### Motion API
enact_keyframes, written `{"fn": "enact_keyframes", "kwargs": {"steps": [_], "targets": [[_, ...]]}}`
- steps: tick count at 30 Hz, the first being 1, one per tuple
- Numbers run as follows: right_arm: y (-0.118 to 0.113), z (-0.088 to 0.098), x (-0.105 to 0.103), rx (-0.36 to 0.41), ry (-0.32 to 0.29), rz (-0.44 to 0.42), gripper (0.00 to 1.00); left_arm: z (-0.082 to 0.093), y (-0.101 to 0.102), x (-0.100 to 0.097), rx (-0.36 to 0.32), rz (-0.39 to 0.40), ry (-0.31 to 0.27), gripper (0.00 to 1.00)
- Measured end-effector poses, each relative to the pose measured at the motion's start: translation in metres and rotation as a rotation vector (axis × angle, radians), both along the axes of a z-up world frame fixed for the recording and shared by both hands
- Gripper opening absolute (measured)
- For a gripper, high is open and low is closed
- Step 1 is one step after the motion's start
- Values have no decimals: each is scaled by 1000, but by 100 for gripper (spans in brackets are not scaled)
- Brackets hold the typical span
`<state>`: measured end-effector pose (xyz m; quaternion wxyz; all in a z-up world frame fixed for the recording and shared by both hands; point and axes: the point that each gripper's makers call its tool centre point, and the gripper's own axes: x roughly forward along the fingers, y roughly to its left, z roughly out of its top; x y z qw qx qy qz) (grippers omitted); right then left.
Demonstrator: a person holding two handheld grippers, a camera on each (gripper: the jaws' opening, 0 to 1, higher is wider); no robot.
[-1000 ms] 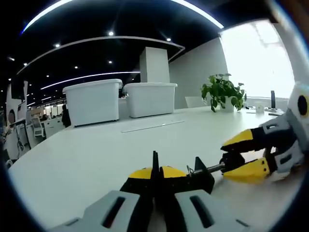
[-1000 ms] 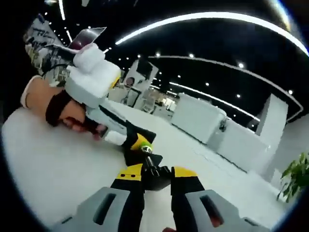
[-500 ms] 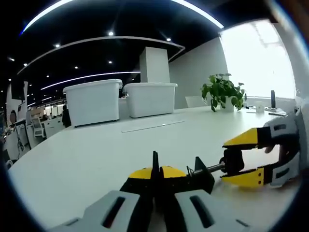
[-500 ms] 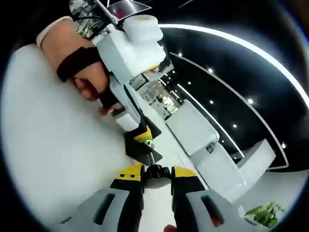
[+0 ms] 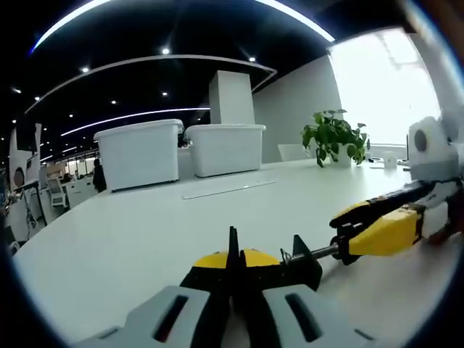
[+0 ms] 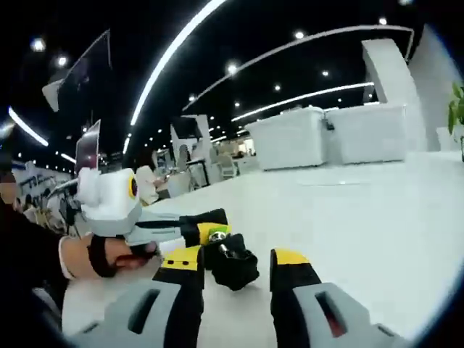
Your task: Clamp the fixed fixture on the desktop, loosen the retaining clip, secure it to the edge of the desk, and tighten the retaining clip.
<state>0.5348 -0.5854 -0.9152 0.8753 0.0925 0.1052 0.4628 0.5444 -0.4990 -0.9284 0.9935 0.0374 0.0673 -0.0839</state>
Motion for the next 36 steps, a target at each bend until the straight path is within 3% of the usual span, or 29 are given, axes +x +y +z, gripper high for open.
{"fn": "enact_keyframes", "kwargs": {"steps": [2, 3, 6, 8, 11, 14, 15, 19, 22, 26, 29, 31, 34, 36], "targets": [[-3, -1, 7, 26, 43, -18, 25, 0, 0, 0, 2, 0, 0, 5], [-2, -2, 7, 46, 94, -17, 24, 0, -1, 0, 1, -1, 0, 5], [2, -12, 3, 27, 179, 8, 22, 0, -1, 0, 2, 0, 0, 5], [3, -12, 3, 13, 161, 7, 22, 0, -1, 0, 3, 0, 0, 5], [2, -12, 6, 37, 200, -3, 21, 1, -1, 0, 3, 0, 0, 5], [3, -12, 2, 36, 194, -3, 20, 1, -1, 0, 2, 0, 0, 5], [3, -11, 1, 24, 168, -3, 19, 1, -1, 0, 2, -1, 0, 5], [5, -5, -5, -72, -38, 0, 18, 0, -1, 0, 2, 1, 0, 5], [7, -3, -11, -129, -139, -5, 18, 0, -1, 0, 2, 1, 0, 5], [10, 1, -18, -276, -376, -14, 18, 0, -1, 1, -1, 2, 0, 4], [12, 1, -21, -363, -503, -18, 18, 0, -1, 1, -1, 3, 1, 4], [13, 2, -23, -451, -620, -25, 19, 0, 0, 1, -4, 3, 1, 4], [19, -1, -22, -651, -874, -35, 19, 0, 0, 1, -7, 6, 2, 4], [20, -5, -22, -701, -932, -31, 20, 0, 0, 1, -11, 8, 3, 4]]}}
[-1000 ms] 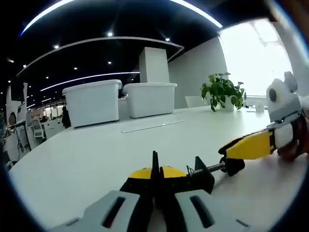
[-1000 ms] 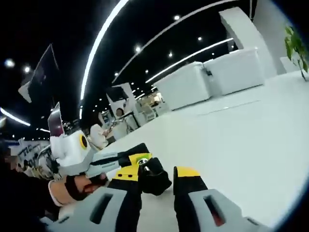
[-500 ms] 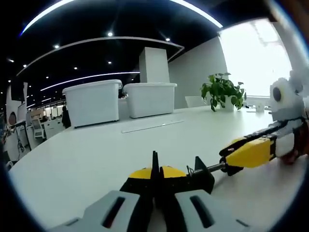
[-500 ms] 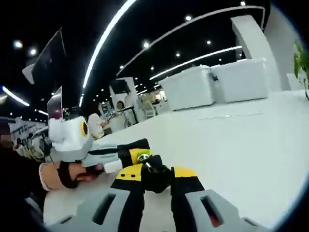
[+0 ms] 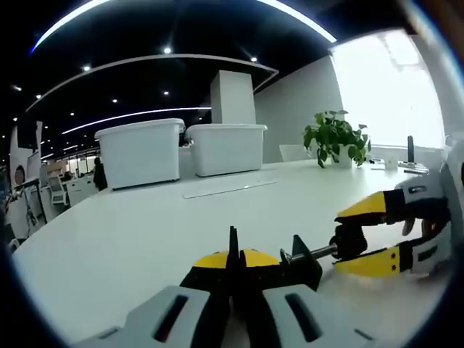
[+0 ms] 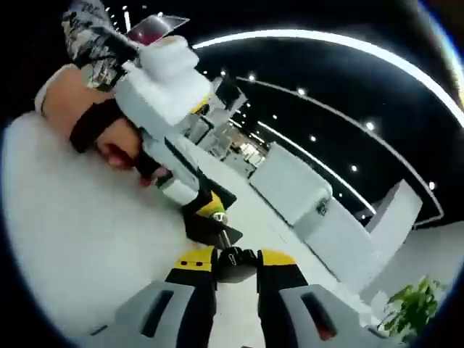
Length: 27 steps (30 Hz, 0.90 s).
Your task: Clamp the fixed fixture on the desktop, loosen the retaining clip, secure it to the edge of the desk, and tighten the retaining clip.
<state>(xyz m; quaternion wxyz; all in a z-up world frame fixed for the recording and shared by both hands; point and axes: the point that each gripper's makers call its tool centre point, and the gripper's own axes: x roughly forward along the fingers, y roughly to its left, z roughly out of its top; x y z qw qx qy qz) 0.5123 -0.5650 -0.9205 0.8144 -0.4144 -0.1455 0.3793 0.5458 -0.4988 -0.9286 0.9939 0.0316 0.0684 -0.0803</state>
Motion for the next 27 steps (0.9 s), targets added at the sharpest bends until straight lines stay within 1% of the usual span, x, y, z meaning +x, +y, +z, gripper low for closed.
{"fn": "enact_keyframes", "kwargs": {"steps": [2, 3, 4, 6, 7, 8, 13, 14, 15, 17, 18, 19, 20, 21, 22, 24, 27], "targets": [[-2, 3, 7, 38, 46, 2, 20, 0, 0, 0, -3, 2, 0, 4], [-3, 4, 6, 69, 80, 6, 20, 0, 0, 1, -4, 2, 1, 4], [-5, 8, 5, 76, 89, 8, 20, 0, 0, 1, -3, 2, 0, 4], [-5, 8, 1, 66, 72, 7, 20, 0, 0, 1, -1, 1, -1, 5], [-5, 6, 2, 40, 44, 3, 21, 0, 0, 1, -1, 1, -1, 5], [-4, 6, 2, 31, 36, 3, 21, 0, 0, 1, 3, 1, -2, 5], [-6, 10, -1, 32, 40, -1, 21, 0, 0, 1, 10, 0, -3, 5], [-6, 7, 2, 39, 83, 0, 22, 0, 0, 1, 13, 0, -3, 5], [-7, 8, 1, 82, 135, 10, 22, 0, 0, 1, 14, 0, -4, 5], [-8, 9, 2, 205, 273, 27, 23, 0, 0, 1, 22, -1, -5, 5], [-13, 11, 5, 292, 362, 28, 23, 0, 0, 0, 22, -2, -5, 5], [-16, 12, 8, 332, 400, 22, 24, 0, 0, 0, 21, -2, -4, 5], [-21, 13, 12, 388, 457, 11, 27, 0, 0, 0, 19, 0, -4, 5], [-23, 14, 12, 410, 481, 11, 29, 0, 0, 0, 19, 0, -4, 5], [-24, 13, 12, 416, 494, 13, 29, 0, 0, 0, 15, 1, -3, 5], [-23, 13, 11, 408, 484, 9, 29, 1, 0, 0, 1, 3, -3, 4], [-20, 12, 7, 382, 453, 11, 28, 2, 0, -1, -11, 6, -7, 4]]}}
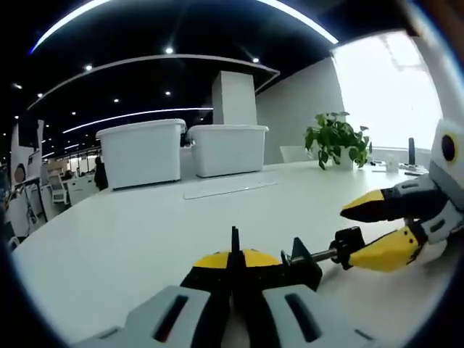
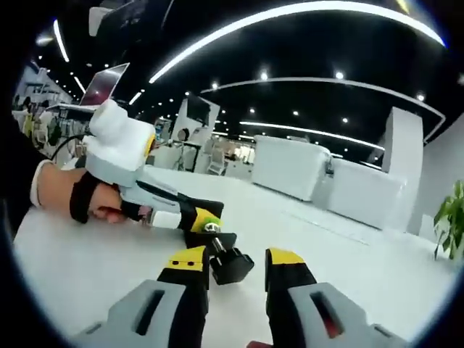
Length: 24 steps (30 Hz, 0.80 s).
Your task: Clamp the fixed fixture on the desktop, loosen the retaining clip, secure it to the edge of the desk, and tighten the retaining clip.
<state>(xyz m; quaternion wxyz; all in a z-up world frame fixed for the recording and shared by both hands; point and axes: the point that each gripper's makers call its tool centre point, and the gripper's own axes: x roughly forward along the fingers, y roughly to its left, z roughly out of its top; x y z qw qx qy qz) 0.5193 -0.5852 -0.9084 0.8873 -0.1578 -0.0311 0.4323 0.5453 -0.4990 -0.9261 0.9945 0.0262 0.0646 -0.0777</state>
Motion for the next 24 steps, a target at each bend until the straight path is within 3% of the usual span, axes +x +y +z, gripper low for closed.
{"fn": "enact_keyframes", "kwargs": {"steps": [9, 13, 15, 19, 24], "targets": [[-1, 5, -4, -40, -67, -54, 28, 5, 9, -1, 34, 33, -13, 3], [8, 4, -14, -194, -185, -68, 28, 12, 10, -2, -8, 38, -29, 3], [16, 10, -18, -280, -278, -75, 28, 14, 9, -2, -21, 39, -33, 3], [30, 23, -20, -391, -398, -93, 28, 14, 11, -3, -29, 46, -33, 3], [38, 22, -19, -510, -469, -105, 28, 15, 11, -3, -31, 45, -36, 3]]}}
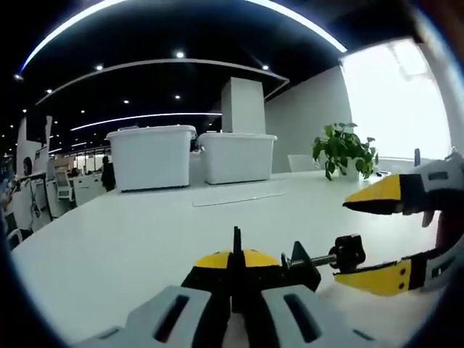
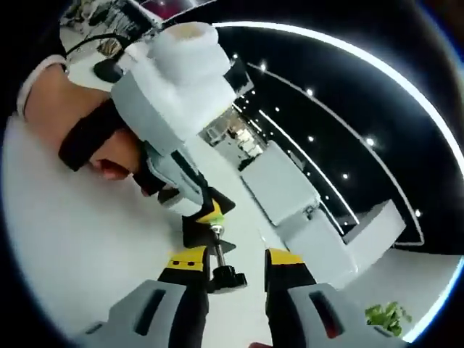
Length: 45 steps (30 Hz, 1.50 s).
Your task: Clamp the fixed fixture on the desktop, loosen the retaining clip, secure it to the edge of the desk, and tighten the retaining clip.
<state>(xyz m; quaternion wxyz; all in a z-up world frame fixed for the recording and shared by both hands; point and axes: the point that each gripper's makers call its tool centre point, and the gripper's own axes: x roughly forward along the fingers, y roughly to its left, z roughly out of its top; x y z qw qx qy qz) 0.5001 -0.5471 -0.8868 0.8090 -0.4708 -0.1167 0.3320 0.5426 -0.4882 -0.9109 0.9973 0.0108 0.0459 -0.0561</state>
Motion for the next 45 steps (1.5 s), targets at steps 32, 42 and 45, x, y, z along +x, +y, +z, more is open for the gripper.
{"fn": "enact_keyframes", "kwargs": {"steps": [32, 42, 45], "targets": [[19, -33, 27, -382, -254, -140, 14, 2, -2, -1, -15, -12, -3, 3], [19, -32, 28, -334, -298, -164, 11, 2, -1, -1, 10, 3, -7, 3], [20, -26, 24, -322, -350, -153, 11, 3, 0, -1, 1, 14, -11, 3]]}}
